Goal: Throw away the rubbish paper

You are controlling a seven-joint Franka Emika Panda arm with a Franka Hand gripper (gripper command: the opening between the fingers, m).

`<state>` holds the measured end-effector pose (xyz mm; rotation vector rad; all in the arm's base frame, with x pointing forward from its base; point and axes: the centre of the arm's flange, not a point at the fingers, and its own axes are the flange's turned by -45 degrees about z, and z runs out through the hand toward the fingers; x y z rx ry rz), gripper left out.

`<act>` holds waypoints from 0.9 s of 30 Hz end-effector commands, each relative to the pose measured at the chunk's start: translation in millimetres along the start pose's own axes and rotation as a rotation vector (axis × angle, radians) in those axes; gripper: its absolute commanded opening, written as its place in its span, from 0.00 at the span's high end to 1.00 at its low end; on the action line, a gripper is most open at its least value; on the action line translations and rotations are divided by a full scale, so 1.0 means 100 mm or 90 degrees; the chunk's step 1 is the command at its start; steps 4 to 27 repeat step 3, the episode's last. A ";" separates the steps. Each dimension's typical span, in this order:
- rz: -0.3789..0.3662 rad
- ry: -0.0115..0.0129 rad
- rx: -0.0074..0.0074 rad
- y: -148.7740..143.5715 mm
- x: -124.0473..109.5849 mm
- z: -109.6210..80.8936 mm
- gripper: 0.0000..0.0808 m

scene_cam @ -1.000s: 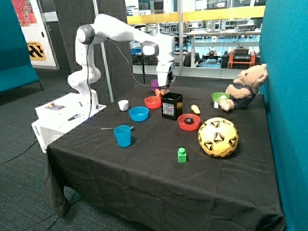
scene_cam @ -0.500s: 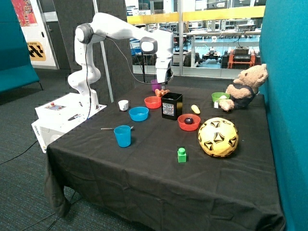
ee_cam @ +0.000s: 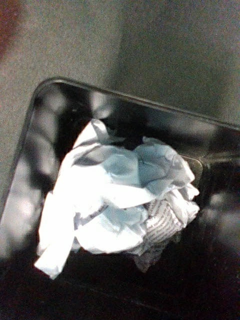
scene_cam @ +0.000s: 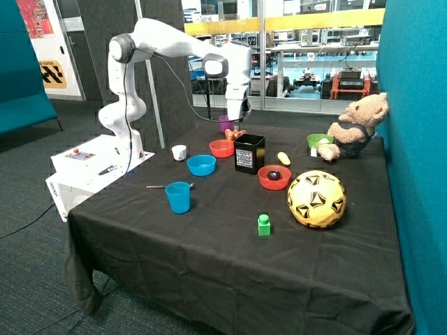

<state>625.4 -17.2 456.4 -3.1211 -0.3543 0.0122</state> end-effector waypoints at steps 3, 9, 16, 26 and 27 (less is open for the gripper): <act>-0.017 0.0049 -0.0009 -0.06 0.06 0.03 0.10; -0.017 0.0049 -0.0009 -0.06 0.06 0.03 0.10; -0.017 0.0049 -0.0009 -0.06 0.06 0.03 0.10; -0.017 0.0049 -0.0009 -0.06 0.06 0.03 0.10; -0.017 0.0049 -0.0009 -0.06 0.06 0.03 0.10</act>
